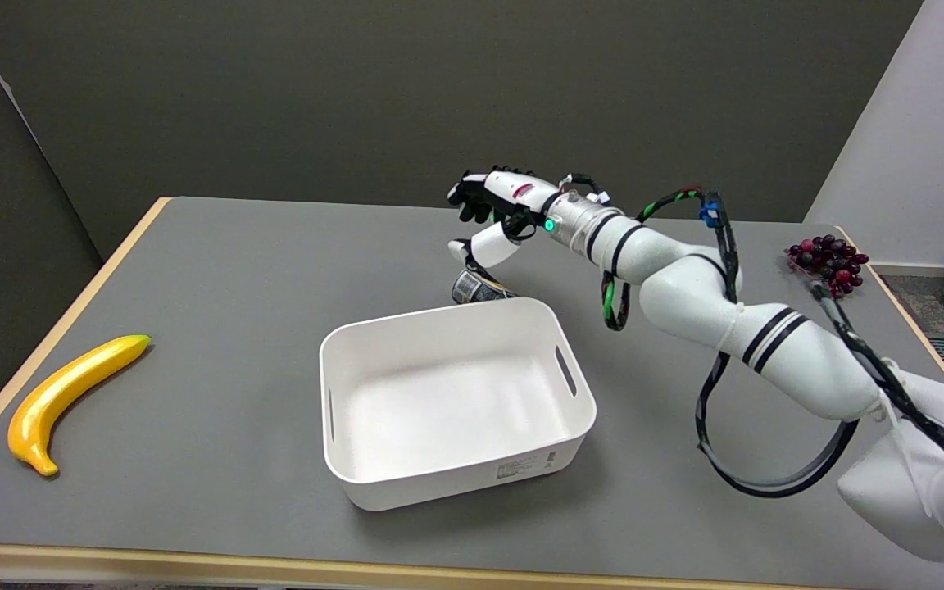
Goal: Pick up the black can.
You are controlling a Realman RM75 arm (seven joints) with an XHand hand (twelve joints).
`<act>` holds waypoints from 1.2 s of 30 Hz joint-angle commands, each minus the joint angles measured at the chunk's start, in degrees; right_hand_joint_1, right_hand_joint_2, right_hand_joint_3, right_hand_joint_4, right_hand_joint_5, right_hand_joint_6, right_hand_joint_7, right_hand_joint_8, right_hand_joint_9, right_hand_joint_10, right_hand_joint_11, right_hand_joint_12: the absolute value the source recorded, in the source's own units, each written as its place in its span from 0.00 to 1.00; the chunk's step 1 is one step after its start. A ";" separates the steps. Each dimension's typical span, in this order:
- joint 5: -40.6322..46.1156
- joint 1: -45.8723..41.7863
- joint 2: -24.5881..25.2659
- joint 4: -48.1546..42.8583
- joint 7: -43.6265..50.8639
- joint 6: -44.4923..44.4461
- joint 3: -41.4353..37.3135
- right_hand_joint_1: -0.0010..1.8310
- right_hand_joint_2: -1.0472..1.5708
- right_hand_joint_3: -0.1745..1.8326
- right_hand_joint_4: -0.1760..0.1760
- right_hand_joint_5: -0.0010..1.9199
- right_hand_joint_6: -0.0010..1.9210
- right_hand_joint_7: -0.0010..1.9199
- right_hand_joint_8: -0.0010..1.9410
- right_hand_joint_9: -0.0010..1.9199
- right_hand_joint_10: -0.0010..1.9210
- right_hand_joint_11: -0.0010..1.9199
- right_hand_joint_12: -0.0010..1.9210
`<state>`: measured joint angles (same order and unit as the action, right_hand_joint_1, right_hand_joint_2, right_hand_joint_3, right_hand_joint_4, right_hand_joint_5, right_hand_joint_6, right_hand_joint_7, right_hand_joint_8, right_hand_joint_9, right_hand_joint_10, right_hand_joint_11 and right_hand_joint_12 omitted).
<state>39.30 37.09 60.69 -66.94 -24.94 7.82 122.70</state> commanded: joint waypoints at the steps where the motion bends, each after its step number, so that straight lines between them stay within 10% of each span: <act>1: -8.29 5.11 -3.87 -6.95 0.75 19.98 -0.03 0.36 0.65 0.52 0.01 0.13 0.27 0.25 0.32 0.19 0.56 0.19 0.83; 36: -10.85 3.36 -0.86 -5.62 0.51 21.13 3.84 0.37 0.64 0.52 0.12 0.16 0.31 0.29 0.38 0.22 0.58 0.22 0.87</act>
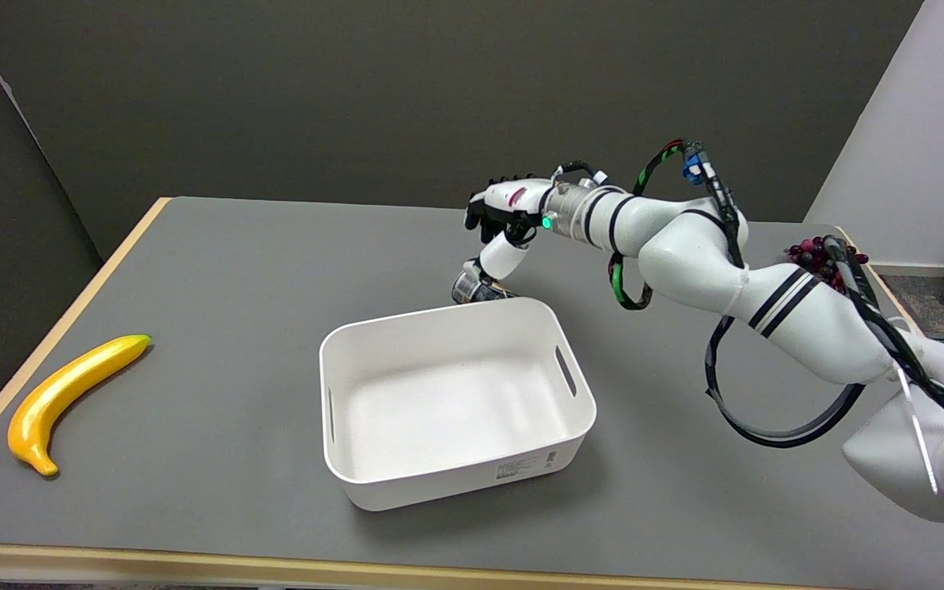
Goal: Pick up the black can.
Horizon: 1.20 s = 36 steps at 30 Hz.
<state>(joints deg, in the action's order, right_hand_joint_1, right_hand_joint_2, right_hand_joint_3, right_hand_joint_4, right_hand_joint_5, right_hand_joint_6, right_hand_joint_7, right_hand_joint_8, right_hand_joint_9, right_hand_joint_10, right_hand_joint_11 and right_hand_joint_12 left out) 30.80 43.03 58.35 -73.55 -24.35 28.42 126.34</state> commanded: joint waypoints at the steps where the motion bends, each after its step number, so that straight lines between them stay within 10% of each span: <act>1: -2.35 -2.72 1.57 1.18 -0.09 0.18 0.15 0.37 0.64 0.52 0.12 0.16 0.31 0.29 0.38 0.22 0.58 0.22 0.87; 36: -5.95 -8.16 0.58 -6.16 -0.09 4.16 -7.06 0.39 0.64 0.52 0.17 0.16 0.31 0.29 0.38 0.23 0.59 0.23 0.87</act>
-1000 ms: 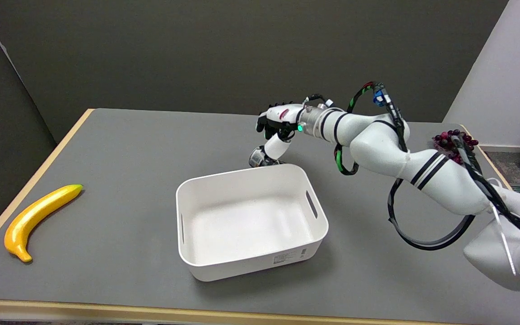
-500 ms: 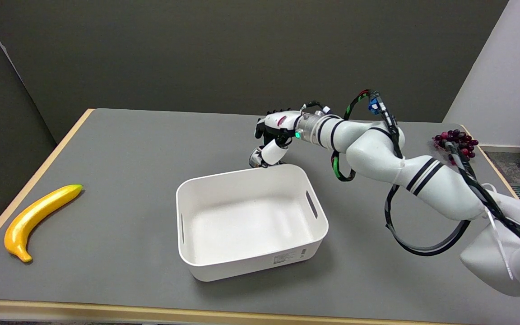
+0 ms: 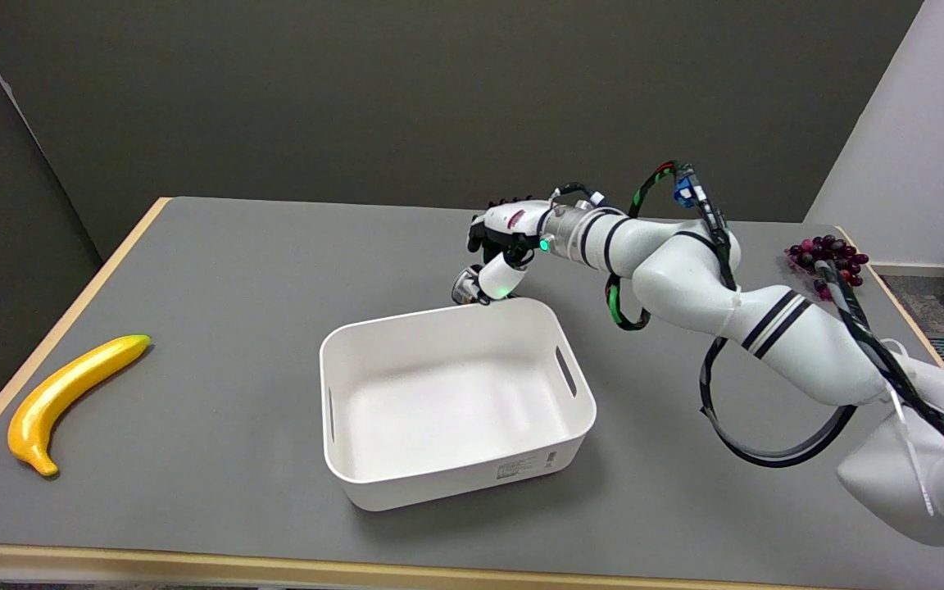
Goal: Pick up the black can.
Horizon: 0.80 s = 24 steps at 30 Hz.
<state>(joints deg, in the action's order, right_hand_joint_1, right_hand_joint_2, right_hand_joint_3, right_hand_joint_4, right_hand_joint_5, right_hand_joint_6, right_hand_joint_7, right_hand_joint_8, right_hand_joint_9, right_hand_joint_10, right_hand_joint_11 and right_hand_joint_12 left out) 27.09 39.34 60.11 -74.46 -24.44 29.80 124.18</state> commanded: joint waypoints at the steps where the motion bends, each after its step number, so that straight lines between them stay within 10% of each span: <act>1: -2.23 -4.66 -1.19 -5.42 0.00 2.78 -5.01 0.39 0.64 0.52 0.17 0.16 0.30 0.29 0.38 0.23 0.59 0.23 0.87; 24: -2.23 3.57 0.85 3.49 -2.09 -1.73 0.51 0.39 0.64 0.52 0.19 0.16 0.29 0.28 0.37 0.22 0.59 0.24 0.88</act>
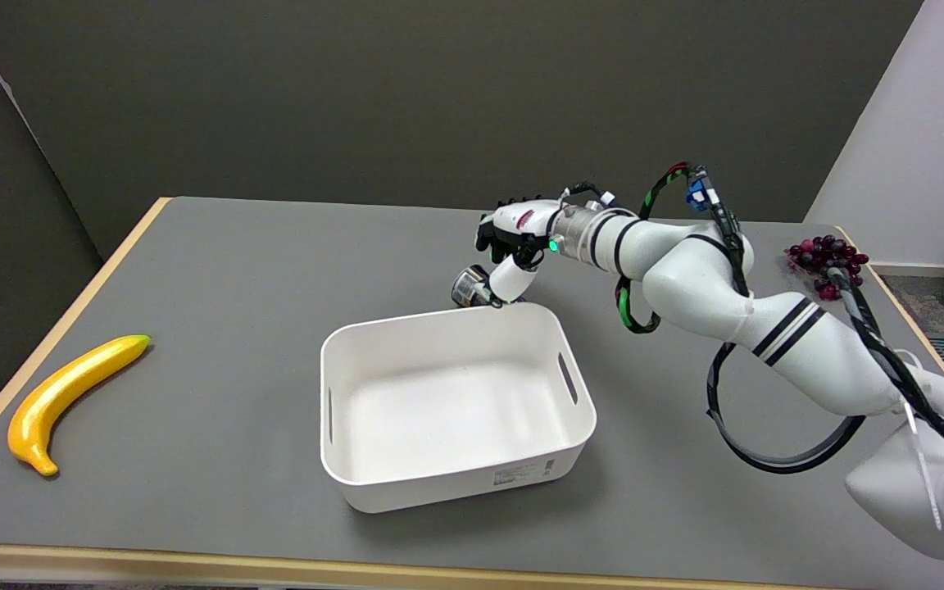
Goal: Pick up the black can.
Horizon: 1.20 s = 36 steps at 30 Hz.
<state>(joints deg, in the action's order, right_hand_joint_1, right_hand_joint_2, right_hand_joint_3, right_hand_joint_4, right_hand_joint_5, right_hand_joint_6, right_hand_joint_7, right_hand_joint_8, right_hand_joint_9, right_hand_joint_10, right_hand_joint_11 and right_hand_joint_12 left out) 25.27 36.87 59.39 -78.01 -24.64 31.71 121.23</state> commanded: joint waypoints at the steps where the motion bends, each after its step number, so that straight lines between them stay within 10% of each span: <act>1: -0.41 6.68 1.93 8.55 -1.94 -4.39 3.97 0.39 0.64 0.52 0.19 0.16 0.29 0.28 0.37 0.22 0.59 0.24 0.88; 36: -0.33 4.75 3.93 15.01 -4.58 -5.45 4.94 0.39 0.64 0.52 0.22 0.16 0.29 0.28 0.36 0.22 0.58 0.25 0.88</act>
<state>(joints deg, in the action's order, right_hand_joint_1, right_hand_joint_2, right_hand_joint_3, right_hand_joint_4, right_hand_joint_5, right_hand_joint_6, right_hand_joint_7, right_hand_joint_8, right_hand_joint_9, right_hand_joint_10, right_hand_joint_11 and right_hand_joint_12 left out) 25.08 42.45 63.19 -62.78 -28.19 25.08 126.24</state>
